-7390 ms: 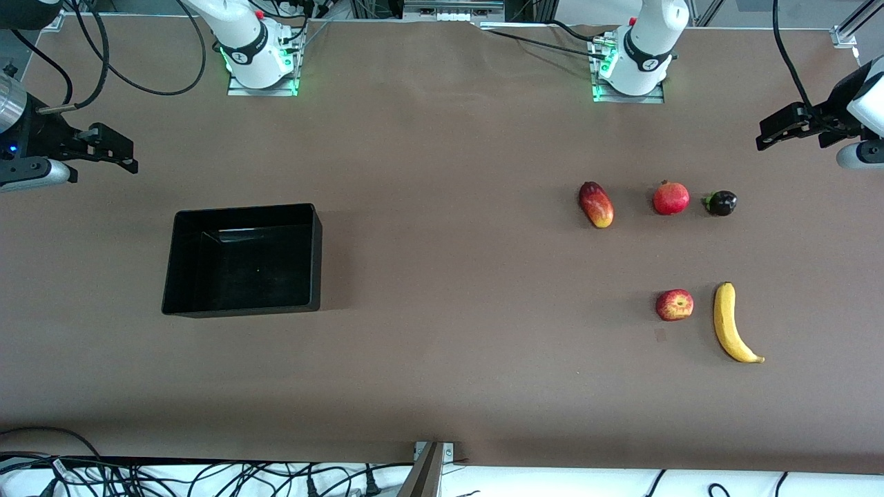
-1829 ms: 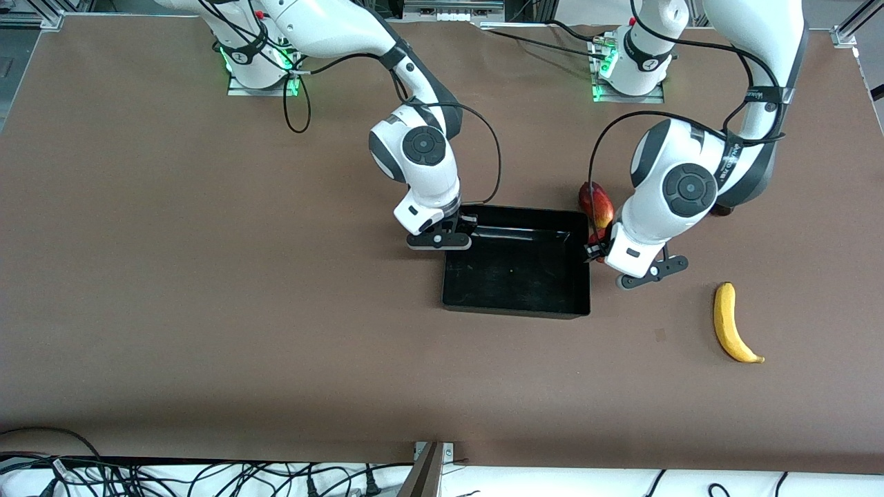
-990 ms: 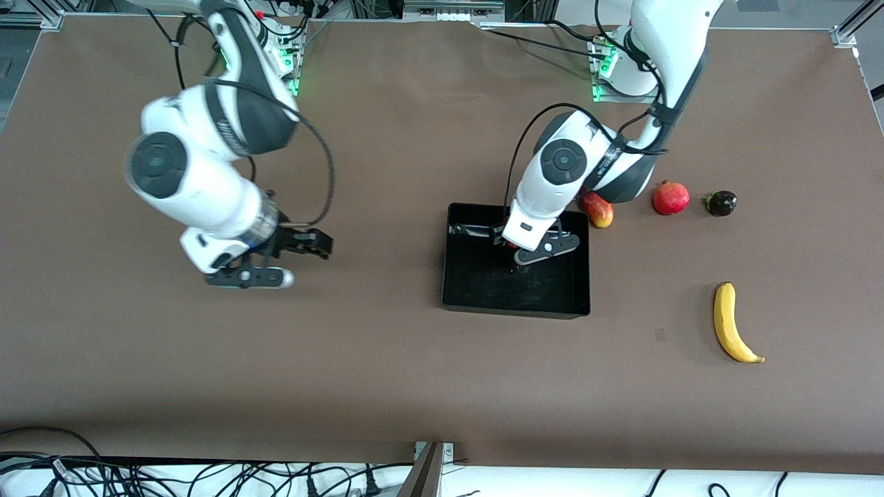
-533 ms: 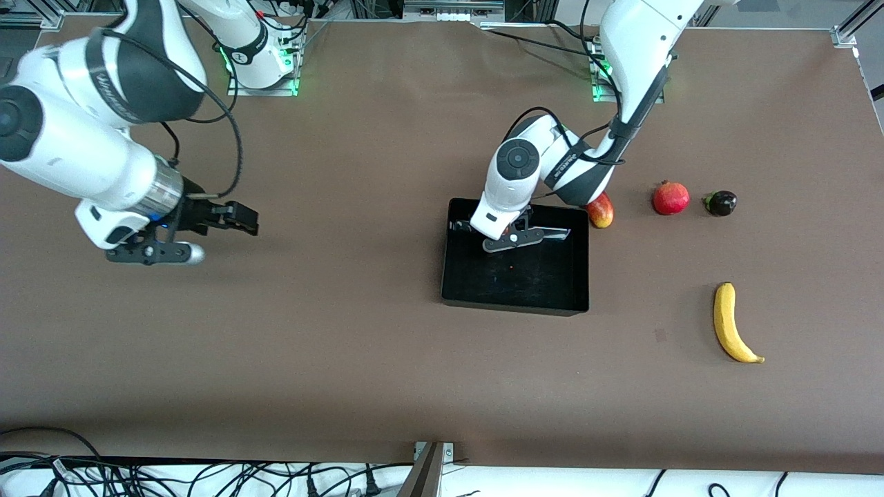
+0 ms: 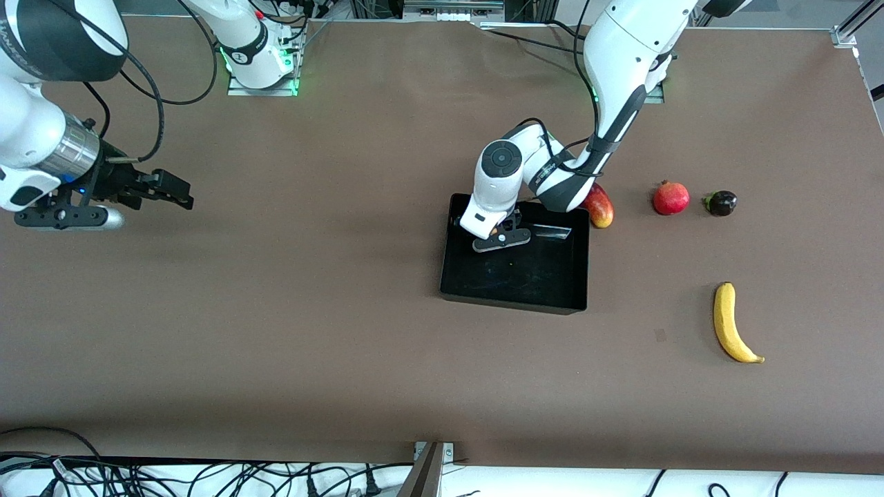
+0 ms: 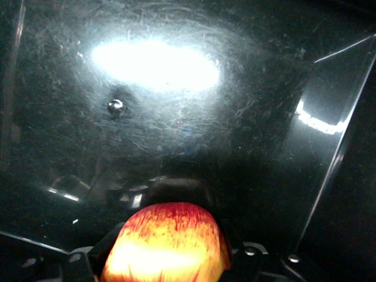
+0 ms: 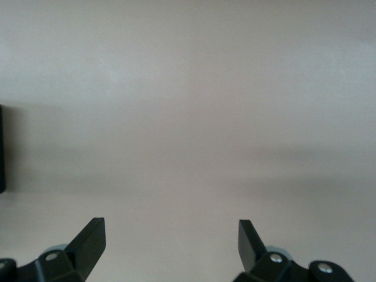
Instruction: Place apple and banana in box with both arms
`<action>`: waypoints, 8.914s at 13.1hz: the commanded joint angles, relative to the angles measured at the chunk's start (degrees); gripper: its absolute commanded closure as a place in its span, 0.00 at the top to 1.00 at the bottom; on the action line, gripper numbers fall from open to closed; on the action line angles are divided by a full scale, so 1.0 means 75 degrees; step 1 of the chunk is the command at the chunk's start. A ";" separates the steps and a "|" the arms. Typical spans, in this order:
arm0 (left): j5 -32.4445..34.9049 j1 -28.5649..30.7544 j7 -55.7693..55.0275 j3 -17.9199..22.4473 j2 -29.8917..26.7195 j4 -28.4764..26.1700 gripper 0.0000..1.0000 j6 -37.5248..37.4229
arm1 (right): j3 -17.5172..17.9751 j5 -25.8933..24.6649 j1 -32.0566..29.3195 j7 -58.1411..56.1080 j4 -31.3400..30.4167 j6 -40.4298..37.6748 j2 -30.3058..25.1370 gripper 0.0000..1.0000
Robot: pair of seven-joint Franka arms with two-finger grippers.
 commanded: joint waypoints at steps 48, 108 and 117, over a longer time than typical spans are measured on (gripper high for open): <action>-0.0291 0.5681 0.8873 -0.1019 -0.0029 0.2330 0.00 -0.4368 | 0.1353 -0.0490 -0.1141 0.0067 0.0293 -0.0097 -0.0327 1.00; -0.2318 0.3232 0.8950 0.2096 -0.5479 0.2494 1.00 -0.8028 | 0.1189 -0.0490 -0.1223 0.0055 0.0527 -0.0027 -0.0292 1.00; -0.2306 0.3279 0.9068 0.1919 -0.5350 0.2165 1.00 -0.7946 | 0.1154 -0.0490 -0.1223 0.0043 0.0527 -0.0027 -0.0280 1.00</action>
